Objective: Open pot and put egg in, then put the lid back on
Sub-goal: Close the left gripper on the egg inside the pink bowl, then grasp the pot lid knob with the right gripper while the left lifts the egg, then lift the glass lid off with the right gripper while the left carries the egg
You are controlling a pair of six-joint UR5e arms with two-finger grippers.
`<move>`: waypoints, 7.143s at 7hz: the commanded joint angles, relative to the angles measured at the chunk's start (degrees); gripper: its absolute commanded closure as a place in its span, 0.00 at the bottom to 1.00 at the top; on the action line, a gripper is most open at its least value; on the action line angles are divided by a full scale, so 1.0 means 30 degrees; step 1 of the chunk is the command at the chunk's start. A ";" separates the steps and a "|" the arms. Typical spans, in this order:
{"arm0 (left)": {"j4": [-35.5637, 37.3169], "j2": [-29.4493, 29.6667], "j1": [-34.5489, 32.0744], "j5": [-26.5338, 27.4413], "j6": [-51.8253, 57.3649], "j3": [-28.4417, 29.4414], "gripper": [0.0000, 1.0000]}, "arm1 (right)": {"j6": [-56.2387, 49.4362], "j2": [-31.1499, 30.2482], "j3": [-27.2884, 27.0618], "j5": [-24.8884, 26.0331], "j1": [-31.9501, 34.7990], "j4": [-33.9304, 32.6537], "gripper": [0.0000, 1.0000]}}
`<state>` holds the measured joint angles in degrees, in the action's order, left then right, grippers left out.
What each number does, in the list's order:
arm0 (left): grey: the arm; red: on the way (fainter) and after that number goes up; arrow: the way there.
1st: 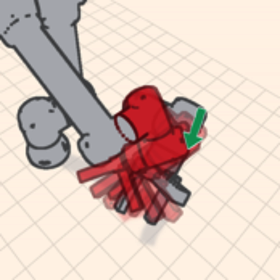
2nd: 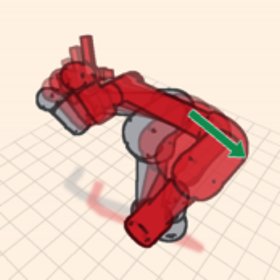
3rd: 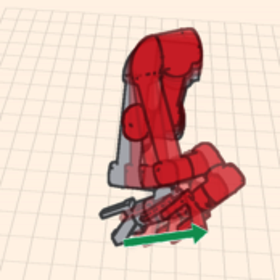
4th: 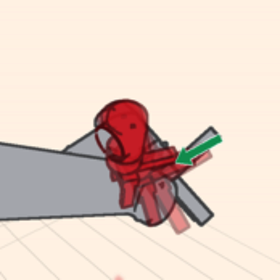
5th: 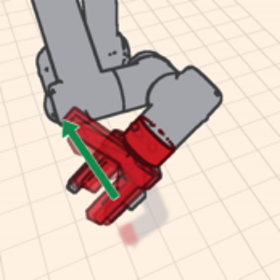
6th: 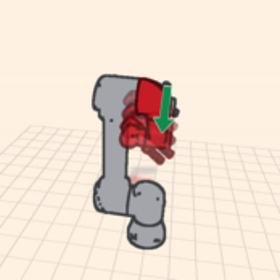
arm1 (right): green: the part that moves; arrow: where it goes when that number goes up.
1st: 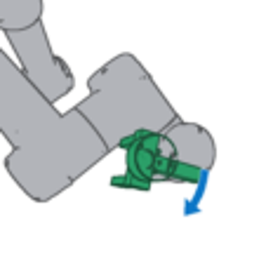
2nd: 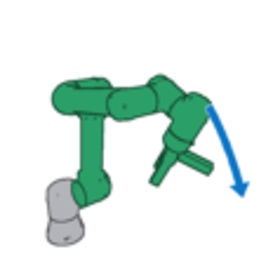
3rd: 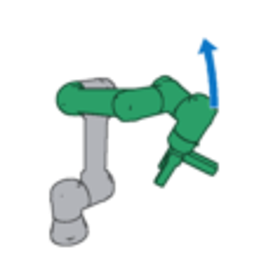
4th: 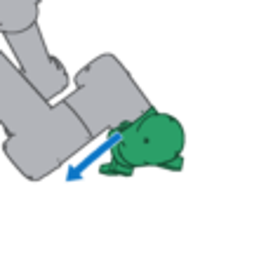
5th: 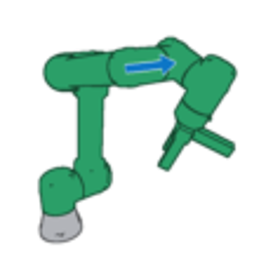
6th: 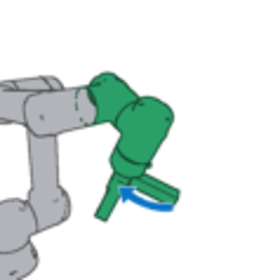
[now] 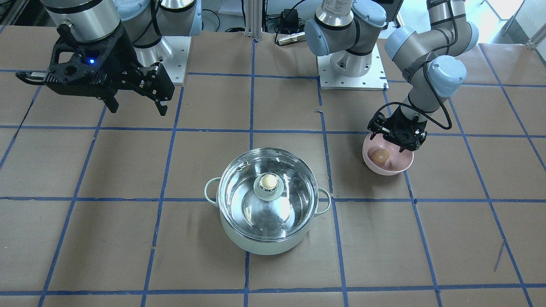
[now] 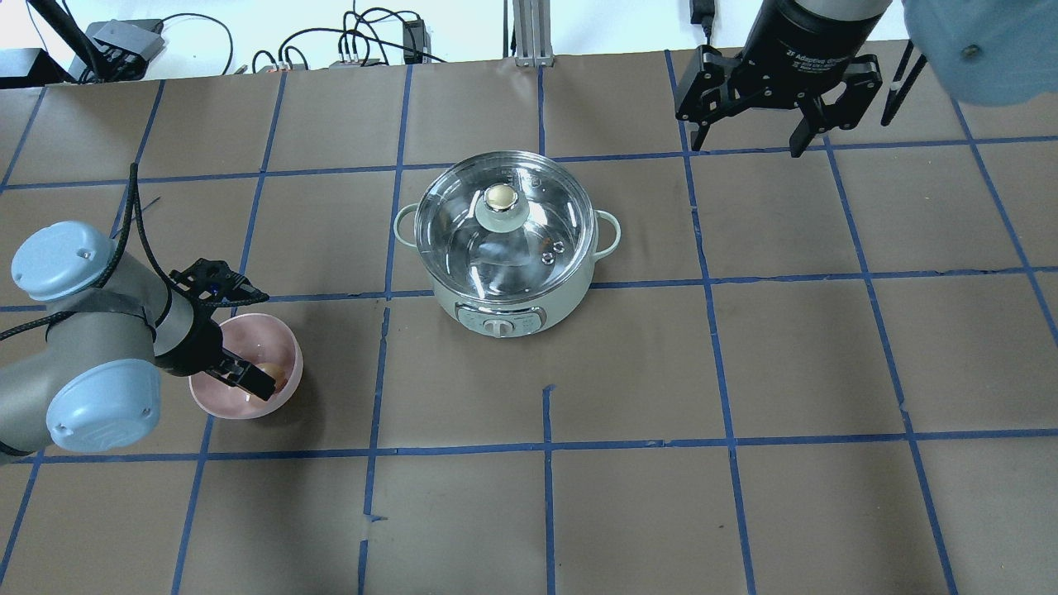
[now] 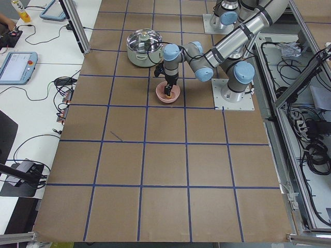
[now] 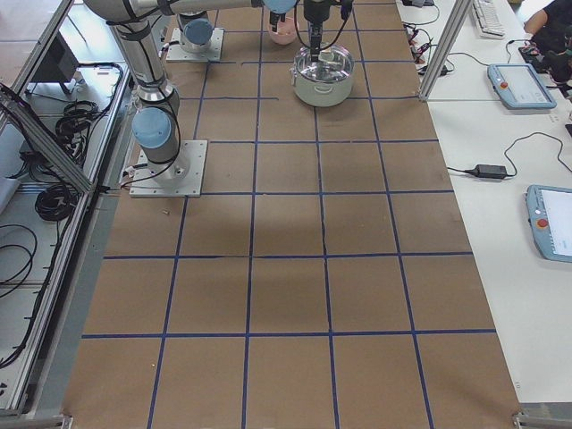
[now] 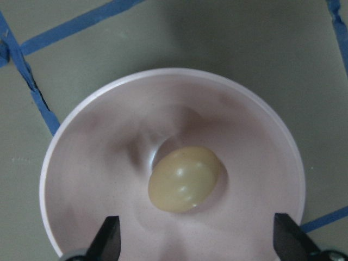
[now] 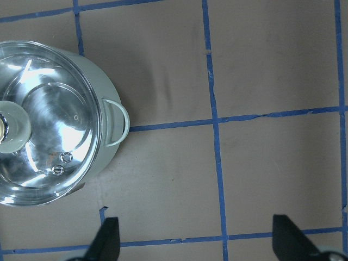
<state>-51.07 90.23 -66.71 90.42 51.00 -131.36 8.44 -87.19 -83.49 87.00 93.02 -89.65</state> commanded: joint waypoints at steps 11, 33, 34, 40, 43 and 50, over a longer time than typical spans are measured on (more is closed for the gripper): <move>0.4134 0.2471 0.0000 0.0066 0.7668 -0.0246 0.01 | 0.0001 -0.0059 -0.0033 0.0090 0.0049 -0.0001 0.00; 0.3636 0.2706 -0.0586 0.0154 0.6496 -0.0158 0.82 | -0.0049 0.6696 0.3219 0.1614 0.3887 -0.3968 0.03; 0.3665 0.2677 -0.0586 0.0154 0.6438 -0.0158 0.96 | 0.0058 0.7115 0.3538 0.1440 0.3945 -0.3956 0.05; 0.2010 0.2240 -0.0789 0.0067 0.5971 0.1356 0.99 | 0.4688 0.9141 0.3368 0.0032 0.6933 -0.6827 0.19; 0.0122 0.1946 -0.0967 -0.0110 0.4334 0.3061 0.99 | 0.4164 0.8760 0.2898 0.0322 0.6963 -0.6623 0.23; -0.3067 0.1124 -0.1142 -0.0139 0.0197 0.5784 0.99 | 0.3985 0.7246 0.2369 0.0177 0.6905 -0.6682 0.73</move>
<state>-57.99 93.63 -69.98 90.03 52.76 -115.96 20.41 -62.98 -76.45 87.47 113.80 -110.09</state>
